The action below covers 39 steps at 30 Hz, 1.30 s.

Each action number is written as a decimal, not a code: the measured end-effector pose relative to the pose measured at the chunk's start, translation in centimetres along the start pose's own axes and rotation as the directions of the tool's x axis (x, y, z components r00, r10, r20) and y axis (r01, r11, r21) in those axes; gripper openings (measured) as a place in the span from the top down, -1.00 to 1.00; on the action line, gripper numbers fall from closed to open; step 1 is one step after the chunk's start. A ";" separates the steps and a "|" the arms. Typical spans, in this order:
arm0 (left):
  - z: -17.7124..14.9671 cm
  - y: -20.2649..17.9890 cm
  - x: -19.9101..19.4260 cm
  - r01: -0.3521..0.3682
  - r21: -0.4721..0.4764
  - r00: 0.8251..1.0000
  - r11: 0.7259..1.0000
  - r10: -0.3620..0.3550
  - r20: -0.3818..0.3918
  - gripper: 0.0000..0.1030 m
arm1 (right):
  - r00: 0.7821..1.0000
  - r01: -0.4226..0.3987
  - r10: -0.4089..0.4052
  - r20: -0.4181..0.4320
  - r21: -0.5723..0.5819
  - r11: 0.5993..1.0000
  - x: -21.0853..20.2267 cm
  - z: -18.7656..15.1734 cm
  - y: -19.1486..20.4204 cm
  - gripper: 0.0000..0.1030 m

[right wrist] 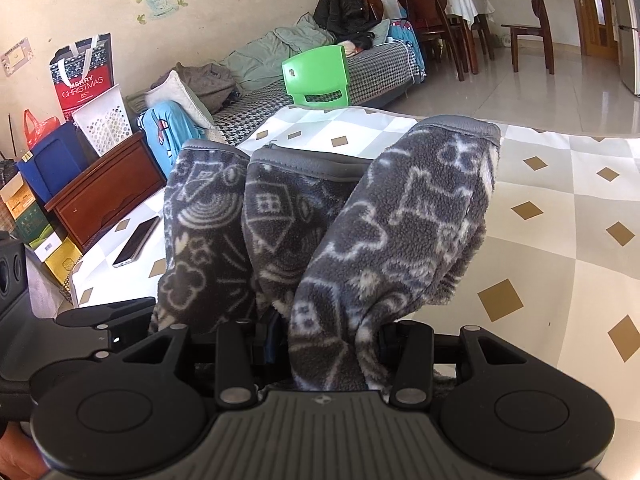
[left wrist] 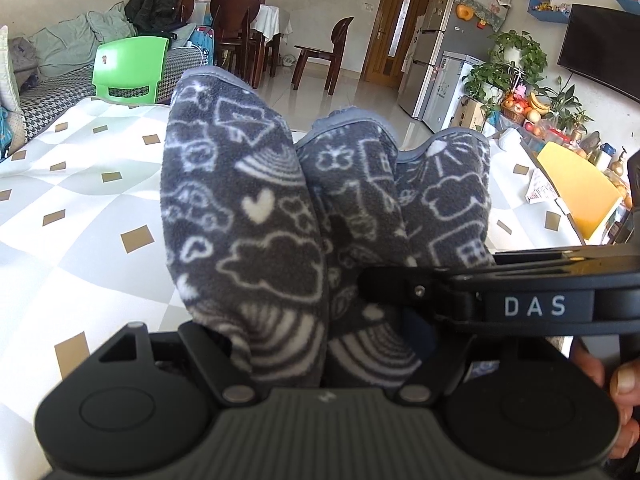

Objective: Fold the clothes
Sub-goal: 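Hold the jacket bundle raised between both grippers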

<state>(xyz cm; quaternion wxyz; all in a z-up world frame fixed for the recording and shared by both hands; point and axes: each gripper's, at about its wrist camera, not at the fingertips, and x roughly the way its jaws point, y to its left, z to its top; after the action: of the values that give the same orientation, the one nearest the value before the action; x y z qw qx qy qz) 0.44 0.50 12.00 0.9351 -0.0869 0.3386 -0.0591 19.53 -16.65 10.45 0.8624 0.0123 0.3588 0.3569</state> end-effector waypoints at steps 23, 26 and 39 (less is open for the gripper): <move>-3.4 -3.1 -5.2 -0.040 0.045 0.999 0.998 0.039 0.020 -0.50 | 0.999 -0.009 0.010 0.042 -0.022 1.000 -5.1 -4.0 2.8 0.16; -3.0 -3.7 -5.8 -0.045 0.055 0.999 0.997 0.043 0.031 -0.50 | 0.998 -0.013 0.014 0.058 -0.023 1.000 -5.7 -3.7 2.9 0.16; -1.0 -6.9 -7.9 -0.065 0.105 0.995 0.992 0.057 0.080 -0.50 | 0.991 -0.023 0.025 0.133 -0.013 1.000 -9.3 -3.2 2.7 0.16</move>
<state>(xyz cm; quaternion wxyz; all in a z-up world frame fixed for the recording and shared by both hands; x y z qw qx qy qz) -6.63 -5.06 17.60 0.9521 -0.0282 0.3012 -0.0454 11.38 -21.24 14.54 0.8801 0.0356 0.2981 0.3677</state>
